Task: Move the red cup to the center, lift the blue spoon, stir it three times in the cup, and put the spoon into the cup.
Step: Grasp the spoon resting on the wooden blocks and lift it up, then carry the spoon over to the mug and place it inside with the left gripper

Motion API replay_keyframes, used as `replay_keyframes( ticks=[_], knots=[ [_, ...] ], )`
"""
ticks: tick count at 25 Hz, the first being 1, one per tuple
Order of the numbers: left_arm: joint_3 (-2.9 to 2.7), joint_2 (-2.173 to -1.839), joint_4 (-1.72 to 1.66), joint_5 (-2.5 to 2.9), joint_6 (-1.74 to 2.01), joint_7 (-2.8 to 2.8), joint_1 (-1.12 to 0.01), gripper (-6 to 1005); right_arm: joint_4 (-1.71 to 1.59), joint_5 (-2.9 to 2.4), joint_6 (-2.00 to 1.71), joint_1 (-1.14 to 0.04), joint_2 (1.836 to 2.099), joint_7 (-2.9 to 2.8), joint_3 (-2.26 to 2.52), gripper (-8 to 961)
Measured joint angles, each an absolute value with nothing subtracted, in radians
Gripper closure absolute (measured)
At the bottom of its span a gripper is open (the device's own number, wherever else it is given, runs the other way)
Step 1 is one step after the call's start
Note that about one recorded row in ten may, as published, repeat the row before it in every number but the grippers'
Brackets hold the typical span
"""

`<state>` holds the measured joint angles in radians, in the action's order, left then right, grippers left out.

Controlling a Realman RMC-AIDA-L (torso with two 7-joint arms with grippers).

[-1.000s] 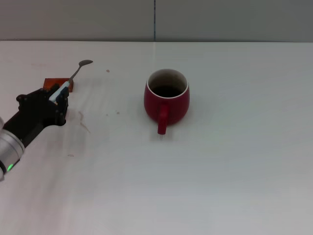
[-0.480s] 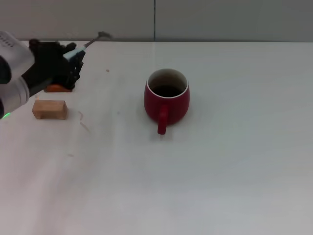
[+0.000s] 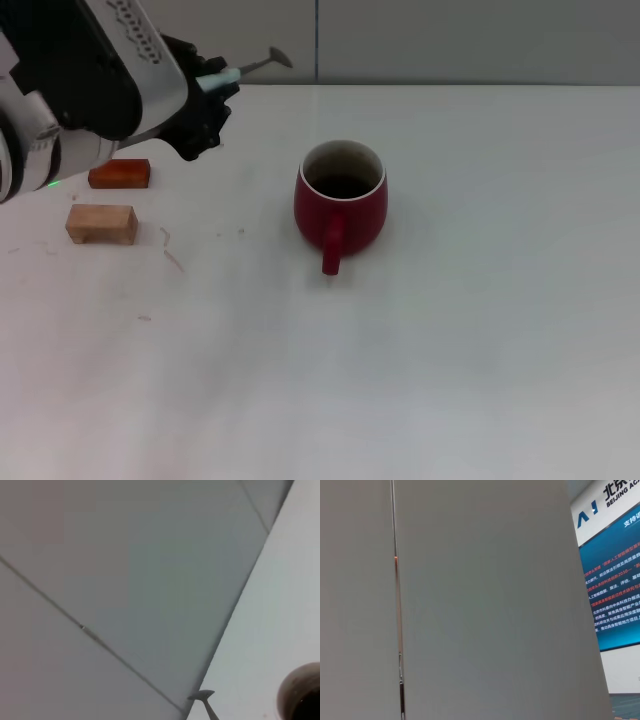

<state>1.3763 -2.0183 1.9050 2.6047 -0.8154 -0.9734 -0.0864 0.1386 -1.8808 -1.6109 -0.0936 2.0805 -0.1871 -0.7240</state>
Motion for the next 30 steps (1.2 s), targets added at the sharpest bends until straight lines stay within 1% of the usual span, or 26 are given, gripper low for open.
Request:
replay_keyframes(
  ticks=[1,3,4,14,23,30],
  knots=[
    [1.411,-2.046,1.909,2.581,-0.862,-1.034,-0.096,829,0.139,-1.881,-1.611,-0.094,2.081,-0.187,-0.724,190],
    [1.442,-2.057,1.915,2.548,-0.931,-1.097,-0.125,829,0.141,-1.881,-1.611,-0.093,2.081,-0.187,-0.724,190],
    [1.460,-2.048,1.920,2.506,-1.006,-1.113,-0.164,829,0.142,-1.879,-1.611,-0.090,2.081,-0.187,-0.724,190],
    [1.519,-2.055,1.963,2.491,-1.257,-1.137,-0.273,829,0.143,-1.879,-1.614,-0.086,2.082,-0.187,-0.724,190],
    [1.513,-2.056,1.877,2.493,-1.269,-1.146,-0.293,830,0.142,-1.880,-1.622,-0.083,2.082,-0.187,-0.724,190],
    [1.521,-2.057,1.769,2.493,-1.260,-1.155,-0.337,830,0.143,-1.881,-1.632,-0.081,2.082,-0.187,-0.724,190]
  ],
)
